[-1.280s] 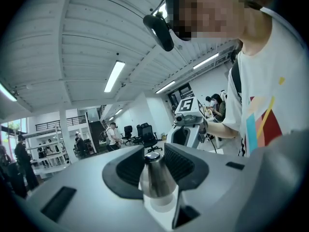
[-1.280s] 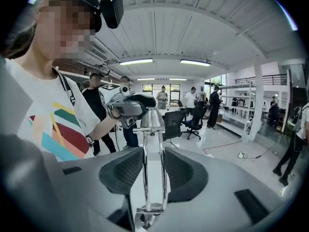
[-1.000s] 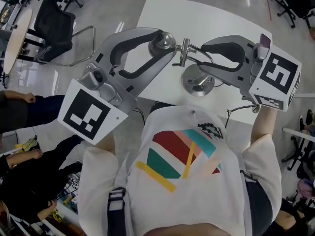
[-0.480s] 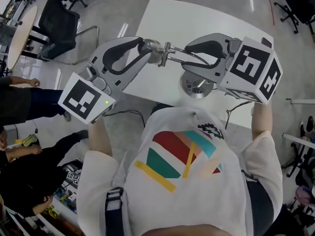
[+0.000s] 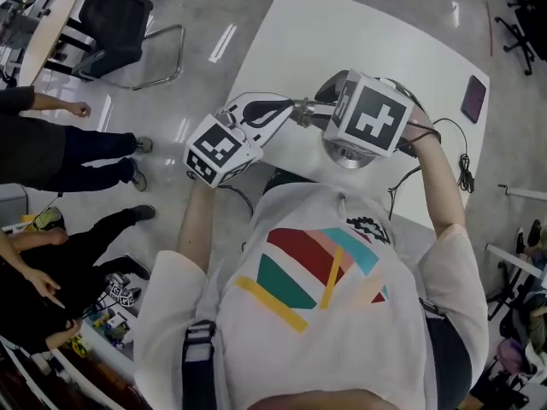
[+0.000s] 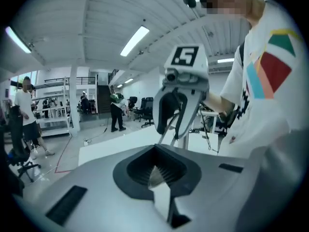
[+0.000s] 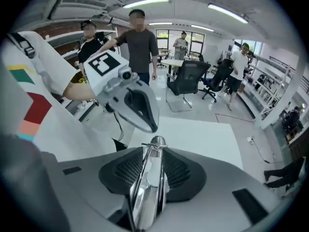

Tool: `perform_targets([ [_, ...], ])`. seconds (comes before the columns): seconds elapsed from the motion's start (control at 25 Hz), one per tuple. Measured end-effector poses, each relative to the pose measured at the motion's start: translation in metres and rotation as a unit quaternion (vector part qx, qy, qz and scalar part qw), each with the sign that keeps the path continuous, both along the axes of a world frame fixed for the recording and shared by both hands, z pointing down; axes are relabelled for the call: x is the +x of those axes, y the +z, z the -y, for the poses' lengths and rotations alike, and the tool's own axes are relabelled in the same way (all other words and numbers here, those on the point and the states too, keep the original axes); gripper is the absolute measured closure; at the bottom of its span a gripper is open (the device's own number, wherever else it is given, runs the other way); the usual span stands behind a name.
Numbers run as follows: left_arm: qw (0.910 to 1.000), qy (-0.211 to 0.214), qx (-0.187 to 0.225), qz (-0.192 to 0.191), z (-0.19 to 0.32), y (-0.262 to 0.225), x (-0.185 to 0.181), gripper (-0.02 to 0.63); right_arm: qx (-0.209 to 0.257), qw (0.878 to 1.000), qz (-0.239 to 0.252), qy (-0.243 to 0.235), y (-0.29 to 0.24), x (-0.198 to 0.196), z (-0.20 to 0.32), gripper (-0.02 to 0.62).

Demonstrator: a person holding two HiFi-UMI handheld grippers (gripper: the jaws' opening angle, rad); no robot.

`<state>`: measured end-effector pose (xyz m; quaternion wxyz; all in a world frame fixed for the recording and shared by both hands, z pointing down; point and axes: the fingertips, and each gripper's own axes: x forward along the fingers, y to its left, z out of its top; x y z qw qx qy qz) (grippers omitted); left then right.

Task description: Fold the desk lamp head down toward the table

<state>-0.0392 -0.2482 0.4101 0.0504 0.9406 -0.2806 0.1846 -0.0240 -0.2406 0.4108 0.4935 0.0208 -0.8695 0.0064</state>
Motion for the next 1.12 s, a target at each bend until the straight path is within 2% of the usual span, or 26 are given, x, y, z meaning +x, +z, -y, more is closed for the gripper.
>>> perform_targets([
  [0.08,0.9998,0.001,-0.017,0.012,-0.001,0.024,0.011,0.558,-0.011,1.000,-0.016,-0.002,0.005,0.000,0.000,0.465],
  [0.24,0.9995,-0.003,-0.025,-0.020,0.002,0.031,0.012,0.560,-0.035,0.999,-0.016,-0.001,0.008,-0.004,0.004,0.465],
  [0.48,0.9996,0.020,-0.020,0.007,0.001,0.032,0.014,0.558,-0.087,0.996,-0.004,0.014,0.007,-0.002,0.011,0.465],
  [0.76,0.9989,0.022,-0.021,0.037,-0.002,0.034,0.018,0.540,-0.063,0.998,-0.023,0.008,0.010,0.000,0.008,0.465],
  [0.96,0.9983,0.026,-0.034,0.038,-0.002,0.033,0.015,0.537,-0.081,0.996,-0.024,0.006,0.009,-0.004,0.009,0.465],
  [1.12,0.9943,0.050,-0.046,0.082,-0.001,0.049,0.025,0.537,-0.087,0.995,-0.056,0.006,0.021,0.002,0.011,0.465],
])
